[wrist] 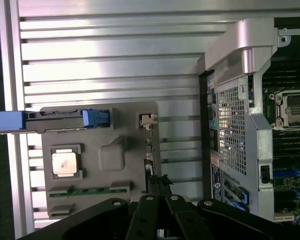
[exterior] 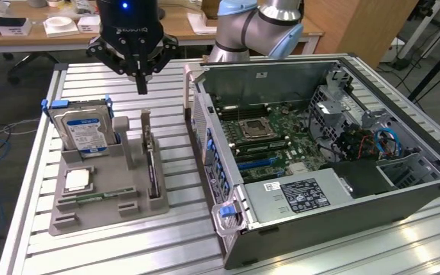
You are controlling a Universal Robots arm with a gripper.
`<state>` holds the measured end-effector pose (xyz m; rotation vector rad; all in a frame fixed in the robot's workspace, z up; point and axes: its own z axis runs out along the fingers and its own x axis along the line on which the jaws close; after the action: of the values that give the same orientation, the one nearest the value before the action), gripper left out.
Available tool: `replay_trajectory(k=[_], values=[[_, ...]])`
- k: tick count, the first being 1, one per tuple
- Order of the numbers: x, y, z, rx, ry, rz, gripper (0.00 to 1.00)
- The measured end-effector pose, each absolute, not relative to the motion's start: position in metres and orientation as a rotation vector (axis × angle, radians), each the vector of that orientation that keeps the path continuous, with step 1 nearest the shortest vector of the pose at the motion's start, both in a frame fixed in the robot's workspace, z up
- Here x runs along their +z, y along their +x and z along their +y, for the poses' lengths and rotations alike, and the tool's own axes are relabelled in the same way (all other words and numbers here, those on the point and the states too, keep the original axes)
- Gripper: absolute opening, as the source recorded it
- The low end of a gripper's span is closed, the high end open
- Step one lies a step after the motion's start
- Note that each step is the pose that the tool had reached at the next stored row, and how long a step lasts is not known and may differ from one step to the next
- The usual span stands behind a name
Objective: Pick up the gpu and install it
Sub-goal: 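Reach for the gpu, then pick up the gpu and move the gpu toward the slot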
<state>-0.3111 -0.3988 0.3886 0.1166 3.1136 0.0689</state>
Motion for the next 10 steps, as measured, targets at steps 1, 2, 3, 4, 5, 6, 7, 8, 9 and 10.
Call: replay_trajectory(k=[1, 2, 3, 4, 5, 6, 7, 8, 9, 10], values=[[0.3886, -0.3112, -0.3988, 0.069, 0.116, 3.114, 0.11], [0.3886, -0.3112, -0.3988, 0.069, 0.116, 3.114, 0.11], [0.3886, -0.3113, -0.3988, 0.069, 0.117, 3.114, 0.11], [0.3886, -0.3113, -0.3988, 0.069, 0.117, 3.114, 0.11], [0.3886, -0.3113, -0.3988, 0.069, 0.117, 3.114, 0.11], [0.3886, -0.3113, -0.3988, 0.069, 0.117, 3.114, 0.11], [0.3886, -0.3113, -0.3988, 0.069, 0.117, 3.114, 0.11], [0.3886, -0.3113, -0.3988, 0.069, 0.117, 3.114, 0.11], [0.3886, -0.3113, -0.3988, 0.069, 0.117, 3.114, 0.11], [0.3886, -0.3113, -0.3988, 0.069, 0.117, 3.114, 0.11]])
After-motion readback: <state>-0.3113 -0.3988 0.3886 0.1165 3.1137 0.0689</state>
